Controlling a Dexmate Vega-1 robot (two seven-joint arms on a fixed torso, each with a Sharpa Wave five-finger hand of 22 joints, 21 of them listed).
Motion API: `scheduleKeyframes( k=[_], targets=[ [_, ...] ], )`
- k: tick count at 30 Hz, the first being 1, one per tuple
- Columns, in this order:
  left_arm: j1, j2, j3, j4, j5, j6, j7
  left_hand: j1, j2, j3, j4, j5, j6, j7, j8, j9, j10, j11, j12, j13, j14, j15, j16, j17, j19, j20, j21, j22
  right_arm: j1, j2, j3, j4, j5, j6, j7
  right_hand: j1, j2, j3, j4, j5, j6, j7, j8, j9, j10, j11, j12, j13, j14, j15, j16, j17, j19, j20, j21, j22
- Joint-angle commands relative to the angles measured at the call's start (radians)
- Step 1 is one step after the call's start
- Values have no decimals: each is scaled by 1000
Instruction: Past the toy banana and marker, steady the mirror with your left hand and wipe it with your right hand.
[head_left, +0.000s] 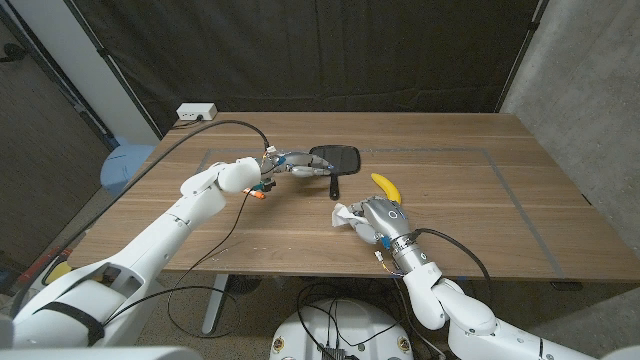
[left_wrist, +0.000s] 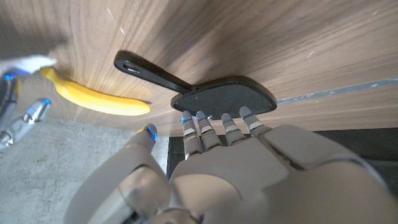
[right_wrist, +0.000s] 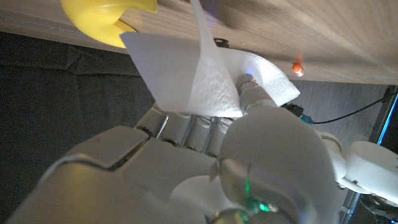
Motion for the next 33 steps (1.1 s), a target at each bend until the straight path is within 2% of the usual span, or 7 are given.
scheduleKeyframes(
  k=[1, 6, 7, 12, 17, 23, 33],
  targets=[
    [-8, -5, 43, -19, 100, 60, -24, -20, -7, -5, 18, 8, -50, 18, -6, 1, -39, 0, -3, 2, -42, -58, -5, 4, -35, -1, -14, 5, -47, 34, 85, -14, 84, 22, -102, 4, 7, 3, 2, -1, 48, 8, 3, 6, 14, -5, 4, 3, 9, -111, 1, 2, 4, -49, 8, 3],
    [-23, -15, 58, 9, 114, 58, -29, -50, -14, -21, 39, 8, -95, 13, -4, 0, -77, -8, -3, 0, -100, -56, -9, 3, -63, 2, -26, 8, -53, 37, 103, -23, 77, 15, -114, 6, 7, 3, 3, -2, 49, 8, 2, 7, 14, -2, 1, 2, 8, -110, -2, 2, 3, -49, 11, 4],
    [-26, -17, 61, 16, 118, 56, -27, -66, -14, -29, 50, 9, -110, 6, -3, 0, -98, -9, -4, 0, -127, -57, -9, 3, -84, -1, -34, 9, -53, 38, 107, -24, 78, 15, -114, 6, 7, 3, 3, -2, 50, 8, 2, 7, 15, -2, 1, 2, 8, -110, -2, 2, 4, -49, 12, 4],
    [-45, -29, 78, 52, 137, 45, -22, -95, -14, -42, 63, 12, -144, 1, -3, 0, -134, -12, -4, -1, -180, -50, -9, 3, -126, -6, -48, 12, -47, 42, 114, -19, 74, 21, -113, 7, 7, 3, 4, -3, 51, 8, 1, 7, 16, -3, -1, 2, 7, -110, -4, 2, 3, -48, 15, 5],
    [-65, -42, 90, 84, 147, 40, -31, -112, -14, -50, 69, 13, -130, 1, 7, 0, -123, -18, 5, -1, -186, -45, -3, 3, -132, -8, -49, 14, -36, 50, 118, -10, 77, 34, -109, 9, 6, 3, 4, -3, 52, 8, 0, 7, 17, -4, -3, 2, 6, -110, -7, 2, 1, -48, 18, 5],
    [-86, -56, 96, 121, 145, 33, -41, -134, -16, -61, 72, 16, -103, 16, 19, 1, -90, -12, 19, -1, -172, -48, 8, 2, -126, -5, -46, 16, -10, 64, 125, 9, 85, 56, -106, 10, 5, 3, 5, -4, 53, 9, -2, 7, 16, -6, -6, 2, 3, -110, -11, 1, -3, -48, 21, 6],
    [-109, -77, 100, 174, 134, 9, -36, -146, -17, -67, 70, 20, -89, 11, 23, 1, -68, -9, 25, -1, -155, -51, 14, 0, -115, -1, -40, 16, 73, 120, 129, 78, 101, 131, -127, 10, 5, 1, 8, -5, 57, 9, -4, 7, 19, -7, -10, 3, -1, -108, -17, 1, -6, -48, 27, 8]
  ],
)
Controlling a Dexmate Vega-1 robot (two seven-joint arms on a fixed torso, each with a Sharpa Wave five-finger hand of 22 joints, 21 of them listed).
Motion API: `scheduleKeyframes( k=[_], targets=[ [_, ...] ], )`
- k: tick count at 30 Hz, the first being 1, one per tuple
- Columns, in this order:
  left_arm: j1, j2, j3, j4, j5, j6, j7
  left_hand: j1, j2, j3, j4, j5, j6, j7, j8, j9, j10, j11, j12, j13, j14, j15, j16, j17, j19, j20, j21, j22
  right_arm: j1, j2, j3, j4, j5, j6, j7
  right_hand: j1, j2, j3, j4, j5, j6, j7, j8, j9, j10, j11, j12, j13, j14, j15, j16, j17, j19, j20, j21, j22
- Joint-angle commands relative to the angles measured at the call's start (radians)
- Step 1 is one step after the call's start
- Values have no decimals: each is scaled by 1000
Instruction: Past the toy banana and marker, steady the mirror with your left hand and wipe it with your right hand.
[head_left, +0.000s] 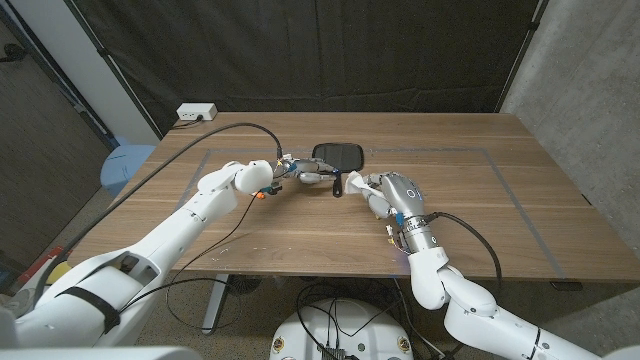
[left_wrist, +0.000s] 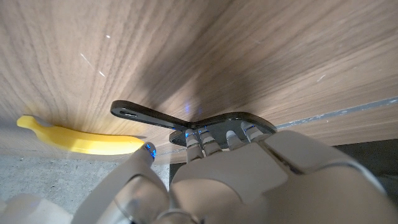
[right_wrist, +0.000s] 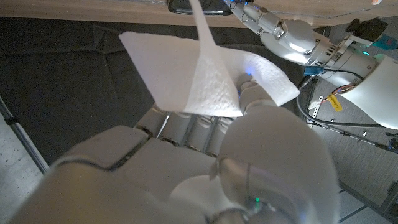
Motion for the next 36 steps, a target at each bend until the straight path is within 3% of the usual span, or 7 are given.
scheduleKeyframes(
  k=[1, 17, 36],
  targets=[
    [-31, -27, 12, 66, 3, -32, -12, -12, -2, -6, -1, 5, 14, -7, 9, 3, 13, -2, 10, 5, 5, -50, 9, 2, -92, 2, 9, 2, 87, 60, 9, 75, 14, 75, -24, 7, 3, 2, 8, -1, 58, 9, 0, 1, 11, -6, -5, 3, -2, -109, -5, 2, -6, -47, 9, 3],
    [-24, -32, 6, 66, -15, -27, -39, -22, -4, -12, -6, 11, 31, -9, 12, 3, 32, 4, 13, 5, 27, -53, 14, -1, -78, 7, 15, 2, 249, 164, -18, 254, 6, 163, -50, 11, 2, 0, 9, -1, 65, 8, -2, 2, 20, -9, -8, 3, -1, -110, -9, 4, -9, -48, 19, 5],
    [18, -7, -10, 2, -20, -7, -47, -29, -7, -16, -10, 16, 40, -9, 12, 3, 43, 4, 13, 5, 39, -54, 14, -3, -68, 10, 19, 1, 453, 266, -98, 435, -79, 137, 31, 16, 0, -1, 9, -1, 70, 8, -7, 2, 21, -14, -16, 3, -2, -111, -16, 5, -13, -47, 31, 7]
  ],
)
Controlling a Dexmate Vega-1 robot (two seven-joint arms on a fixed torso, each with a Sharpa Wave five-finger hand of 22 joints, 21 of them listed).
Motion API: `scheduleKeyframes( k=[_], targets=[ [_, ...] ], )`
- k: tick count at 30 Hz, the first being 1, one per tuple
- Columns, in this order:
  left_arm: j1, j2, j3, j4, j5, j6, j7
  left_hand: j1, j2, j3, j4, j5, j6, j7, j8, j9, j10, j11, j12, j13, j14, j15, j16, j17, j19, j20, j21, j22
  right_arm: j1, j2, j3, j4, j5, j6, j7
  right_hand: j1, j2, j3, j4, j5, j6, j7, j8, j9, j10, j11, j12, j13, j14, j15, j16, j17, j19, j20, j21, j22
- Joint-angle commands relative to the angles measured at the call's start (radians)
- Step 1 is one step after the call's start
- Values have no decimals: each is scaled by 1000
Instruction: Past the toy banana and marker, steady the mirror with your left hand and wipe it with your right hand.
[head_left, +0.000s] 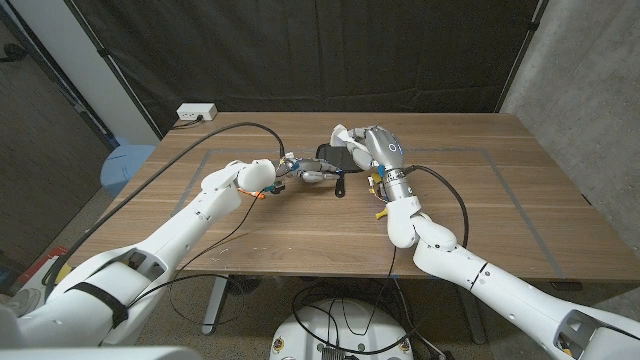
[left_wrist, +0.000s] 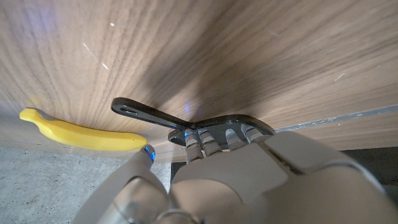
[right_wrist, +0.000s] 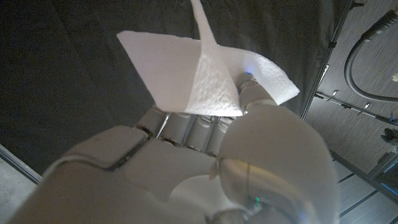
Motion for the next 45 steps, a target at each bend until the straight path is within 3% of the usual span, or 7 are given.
scheduleKeyframes(
  k=[1, 13, 22, 45],
  targets=[
    [24, 15, -10, -32, -4, 13, -7, 1, 2, -6, 1, 9, 11, 1, 7, 4, 11, 1, 9, 6, 7, -54, 6, 3, -63, 6, 9, 1, 134, 68, -53, 129, -48, -12, 58, 11, 5, 3, 5, -1, 58, -5, 0, 2, 8, -7, -1, 3, -2, -111, -2, 4, -3, -49, 9, 2],
    [48, 32, -22, -65, -8, 25, -4, -1, 2, -7, 0, 11, 13, 3, 6, 4, 14, 4, 8, 6, 11, -58, 5, 2, -62, 7, 10, 1, 230, 150, -102, 288, -86, -80, 121, 14, 5, 3, 6, 0, 61, -7, -3, 2, 9, -10, -5, 3, -1, -111, -6, 5, -6, -50, 16, 3],
    [58, 39, -27, -83, -8, 38, -6, -2, 2, -7, -2, 13, 14, 2, 5, 4, 15, 3, 7, 6, 13, -58, 4, 1, -62, 8, 10, 0, 276, 187, -126, 374, -115, -129, 144, 15, 5, 3, 6, 1, 63, -6, -5, 2, 11, -9, -7, 3, -2, -112, -11, 4, -8, -50, 21, 3],
    [60, 36, -24, -82, -8, 56, -12, -4, 3, -8, -4, 18, 14, 1, 3, 4, 17, 3, 5, 6, 16, -59, 1, 1, -62, 8, 9, 0, 381, 324, -173, 715, -126, -238, 224, 21, 4, 2, 6, 2, 64, -8, -12, 2, 15, -11, -15, 4, -1, -113, -19, 5, -14, -51, 34, 3]
  ],
)
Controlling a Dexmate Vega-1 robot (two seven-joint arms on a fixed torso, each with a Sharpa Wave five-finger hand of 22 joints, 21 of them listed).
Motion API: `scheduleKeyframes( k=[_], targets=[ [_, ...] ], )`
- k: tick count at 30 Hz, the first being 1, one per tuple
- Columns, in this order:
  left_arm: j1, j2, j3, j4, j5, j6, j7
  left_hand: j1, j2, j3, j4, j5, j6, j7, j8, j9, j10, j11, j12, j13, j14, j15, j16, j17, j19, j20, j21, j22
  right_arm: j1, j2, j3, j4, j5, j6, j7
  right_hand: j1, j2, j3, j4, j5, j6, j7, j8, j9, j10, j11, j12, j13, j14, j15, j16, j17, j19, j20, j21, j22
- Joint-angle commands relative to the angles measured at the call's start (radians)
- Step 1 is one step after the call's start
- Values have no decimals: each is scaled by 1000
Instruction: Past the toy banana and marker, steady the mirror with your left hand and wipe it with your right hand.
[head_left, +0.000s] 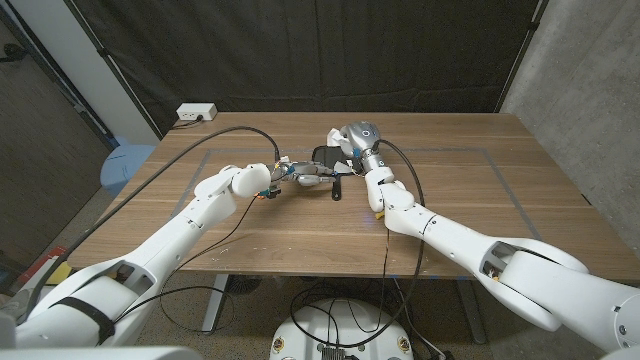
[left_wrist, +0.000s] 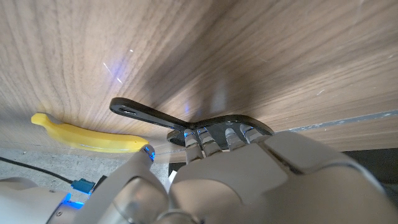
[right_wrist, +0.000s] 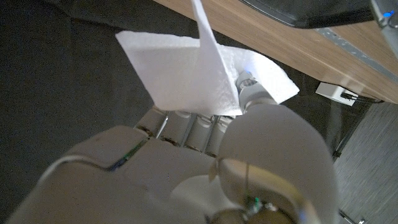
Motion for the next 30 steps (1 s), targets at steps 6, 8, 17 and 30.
scheduleKeyframes(
  k=[6, 8, 17, 30],
  targets=[
    [-12, -7, 5, 22, 1, 5, -4, -4, 3, -6, -2, 6, 6, -2, 3, 4, 10, 7, 0, 6, 4, -57, 1, 0, -61, 8, 5, 4, 56, 85, -24, 217, 6, -42, 32, 8, 7, 1, 7, 2, 55, -20, 3, 2, 9, -8, -4, 4, 1, -112, -5, 6, -5, -51, 10, 4],
    [-16, -8, 6, 29, 0, 2, -4, -4, 3, -6, -2, 6, 6, -1, 3, 4, 10, 6, 0, 6, 4, -57, 0, 0, -61, 8, 4, 4, 59, 92, -24, 239, 11, -36, 30, 9, 7, 1, 7, 2, 56, -20, 2, 2, 10, -7, -5, 4, 1, -113, -6, 6, -6, -50, 11, 4],
    [-39, -20, 16, 69, 1, -12, -3, -5, 4, -6, -3, 8, 6, 0, 2, 4, 11, 8, -1, 6, 4, -58, -1, 0, -61, 8, 4, 4, 77, 118, -39, 312, 8, -40, 49, 11, 6, 0, 7, 3, 61, -20, 1, 3, 12, -5, -8, 5, 2, -113, -9, 7, -9, -50, 17, 3],
    [-61, -31, 21, 111, 2, -28, 2, -5, 4, -6, -4, 10, 5, -2, 1, 4, 10, 7, -2, 6, 5, -57, -2, 0, -60, 9, 4, 3, 105, 99, -128, 316, -82, -43, 137, 15, -8, -7, 3, 4, 92, -31, 3, 1, 7, -17, -18, 5, -16, -112, -27, 5, -22, -52, 27, 2]
  ],
)
